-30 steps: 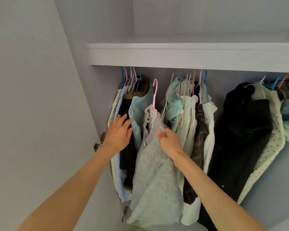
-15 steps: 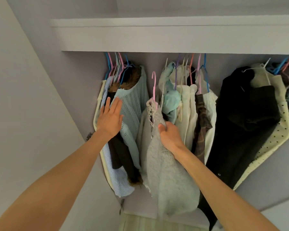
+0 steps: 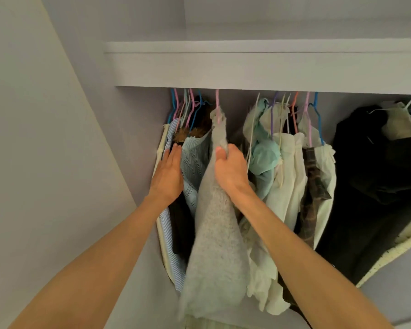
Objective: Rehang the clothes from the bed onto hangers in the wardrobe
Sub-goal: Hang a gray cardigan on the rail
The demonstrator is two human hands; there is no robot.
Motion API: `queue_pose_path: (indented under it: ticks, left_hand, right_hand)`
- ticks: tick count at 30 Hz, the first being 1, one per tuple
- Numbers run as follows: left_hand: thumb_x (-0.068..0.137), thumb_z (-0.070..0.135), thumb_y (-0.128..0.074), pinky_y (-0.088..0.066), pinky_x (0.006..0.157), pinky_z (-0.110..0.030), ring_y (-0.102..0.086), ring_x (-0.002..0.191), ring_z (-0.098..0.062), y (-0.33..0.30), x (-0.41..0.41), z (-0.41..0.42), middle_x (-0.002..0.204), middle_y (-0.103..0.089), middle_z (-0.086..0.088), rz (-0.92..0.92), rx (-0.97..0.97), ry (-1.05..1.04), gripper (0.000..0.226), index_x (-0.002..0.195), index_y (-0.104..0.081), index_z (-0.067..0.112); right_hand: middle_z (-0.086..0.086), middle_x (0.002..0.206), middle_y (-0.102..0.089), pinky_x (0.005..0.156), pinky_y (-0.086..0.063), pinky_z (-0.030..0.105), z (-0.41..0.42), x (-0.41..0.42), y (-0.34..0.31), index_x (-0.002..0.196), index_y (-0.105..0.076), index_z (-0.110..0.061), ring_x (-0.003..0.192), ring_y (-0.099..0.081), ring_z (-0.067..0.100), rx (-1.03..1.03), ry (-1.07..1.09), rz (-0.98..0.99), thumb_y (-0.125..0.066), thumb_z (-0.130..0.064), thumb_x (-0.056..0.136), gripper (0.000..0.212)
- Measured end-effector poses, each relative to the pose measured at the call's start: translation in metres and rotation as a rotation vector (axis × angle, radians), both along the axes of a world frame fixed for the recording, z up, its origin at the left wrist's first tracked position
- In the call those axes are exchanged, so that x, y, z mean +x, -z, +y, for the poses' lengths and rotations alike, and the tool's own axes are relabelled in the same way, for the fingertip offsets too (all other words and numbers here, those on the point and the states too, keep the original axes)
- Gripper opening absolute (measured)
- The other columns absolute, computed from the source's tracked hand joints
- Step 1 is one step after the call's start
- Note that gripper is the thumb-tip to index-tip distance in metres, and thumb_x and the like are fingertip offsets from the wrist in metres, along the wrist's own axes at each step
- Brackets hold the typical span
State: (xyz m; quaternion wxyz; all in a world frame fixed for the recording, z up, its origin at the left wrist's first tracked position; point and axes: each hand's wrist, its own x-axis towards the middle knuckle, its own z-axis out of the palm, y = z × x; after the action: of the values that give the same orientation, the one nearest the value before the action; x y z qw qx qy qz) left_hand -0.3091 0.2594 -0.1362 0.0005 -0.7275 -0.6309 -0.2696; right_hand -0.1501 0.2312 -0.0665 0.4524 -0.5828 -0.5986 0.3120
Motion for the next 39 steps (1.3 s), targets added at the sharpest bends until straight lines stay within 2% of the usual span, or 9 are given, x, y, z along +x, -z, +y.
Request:
queue_pose_path:
  ticks: [2,6,10,16,25,29,33,36,39]
  left_hand:
    - [0.087,-0.010,-0.044,-0.016,0.116,-0.040,-0.010,0.142,-0.031,0.003,-0.002,0.003,0.154,-0.014,-0.016,0.004,0.013,0.010,0.068,0.146,-0.012,0.002]
    - [0.090,-0.004,-0.042,-0.015,0.117,-0.041,-0.009,0.143,-0.029,0.009,-0.004,0.007,0.154,-0.013,-0.014,0.009,0.015,0.032,0.064,0.147,-0.012,0.004]
    - [0.097,0.008,-0.038,-0.009,0.117,-0.035,-0.008,0.143,-0.027,0.011,-0.006,0.007,0.155,-0.013,-0.011,-0.001,0.028,0.061,0.054,0.146,-0.015,0.007]
    - [0.098,0.011,-0.037,-0.006,0.115,-0.028,-0.007,0.144,-0.024,0.013,-0.008,0.005,0.155,-0.013,-0.007,-0.016,0.063,0.045,0.053,0.147,-0.016,0.010]
    - [0.098,0.014,-0.039,-0.009,0.115,-0.029,0.001,0.142,-0.016,0.013,-0.002,0.005,0.156,-0.010,-0.005,-0.078,0.023,0.088,0.053,0.147,-0.016,0.014]
    - [0.100,0.017,-0.036,-0.004,0.114,-0.027,0.005,0.140,-0.014,0.014,0.000,0.001,0.155,-0.010,-0.006,-0.098,0.013,0.114,0.049,0.146,-0.018,0.014]
    - [0.102,0.026,-0.026,0.001,0.115,-0.025,0.007,0.141,-0.011,0.011,0.000,-0.008,0.156,-0.005,0.000,-0.169,-0.079,0.088,0.046,0.146,-0.014,0.021]
    - [0.101,0.032,-0.023,0.003,0.116,-0.026,0.008,0.142,-0.010,0.008,0.002,-0.019,0.156,-0.002,0.004,-0.148,-0.170,0.037,0.048,0.147,-0.009,0.023]
    - [0.098,0.045,-0.021,-0.001,0.117,-0.031,0.004,0.143,-0.014,0.014,0.006,-0.029,0.156,-0.006,0.000,-0.125,-0.135,-0.003,0.054,0.145,-0.007,0.023]
  right_hand:
    - [0.018,0.111,-0.055,0.058,-0.022,0.020,0.013,-0.002,-0.009,0.118,-0.047,0.004,0.102,-0.052,0.029,0.019,0.015,-0.007,-0.033,-0.021,0.101,0.033]
    - [0.019,0.118,-0.055,0.063,-0.027,0.019,0.042,-0.009,-0.020,0.122,-0.046,0.002,0.096,-0.052,0.024,-0.003,0.024,-0.018,-0.033,-0.021,0.101,0.034]
    - [0.024,0.121,-0.053,0.070,-0.032,0.027,0.069,-0.013,-0.016,0.120,-0.045,0.005,0.112,-0.050,0.035,-0.048,0.025,-0.083,-0.033,-0.018,0.101,0.032]
    - [0.028,0.122,-0.053,0.086,-0.040,0.038,0.086,-0.018,0.017,0.121,-0.042,0.006,0.113,-0.050,0.041,-0.124,0.022,-0.212,-0.034,-0.013,0.099,0.030]
    - [0.027,0.118,-0.056,0.083,-0.042,0.037,0.099,-0.048,0.021,0.123,-0.043,0.003,0.111,-0.052,0.041,-0.056,-0.110,-0.421,-0.038,-0.009,0.097,0.029]
    - [0.028,0.121,-0.053,0.084,-0.039,0.037,0.102,-0.049,0.028,0.123,-0.040,0.004,0.114,-0.049,0.041,-0.104,-0.173,-0.332,-0.033,-0.015,0.100,0.031]
    - [0.022,0.133,-0.041,0.103,-0.026,0.036,0.102,-0.047,0.038,0.130,-0.038,0.003,0.126,-0.037,0.034,-0.088,-0.233,-0.348,-0.025,-0.027,0.102,0.043]
    - [0.017,0.147,-0.026,0.112,-0.016,0.033,0.088,-0.041,0.043,0.143,-0.022,0.000,0.136,-0.025,0.027,-0.119,-0.340,-0.297,-0.020,-0.031,0.102,0.052]
    - [0.014,0.155,-0.015,0.115,-0.010,0.031,0.075,-0.031,0.049,0.148,-0.009,-0.004,0.142,-0.014,0.022,-0.083,-0.444,-0.337,-0.019,-0.033,0.102,0.056]
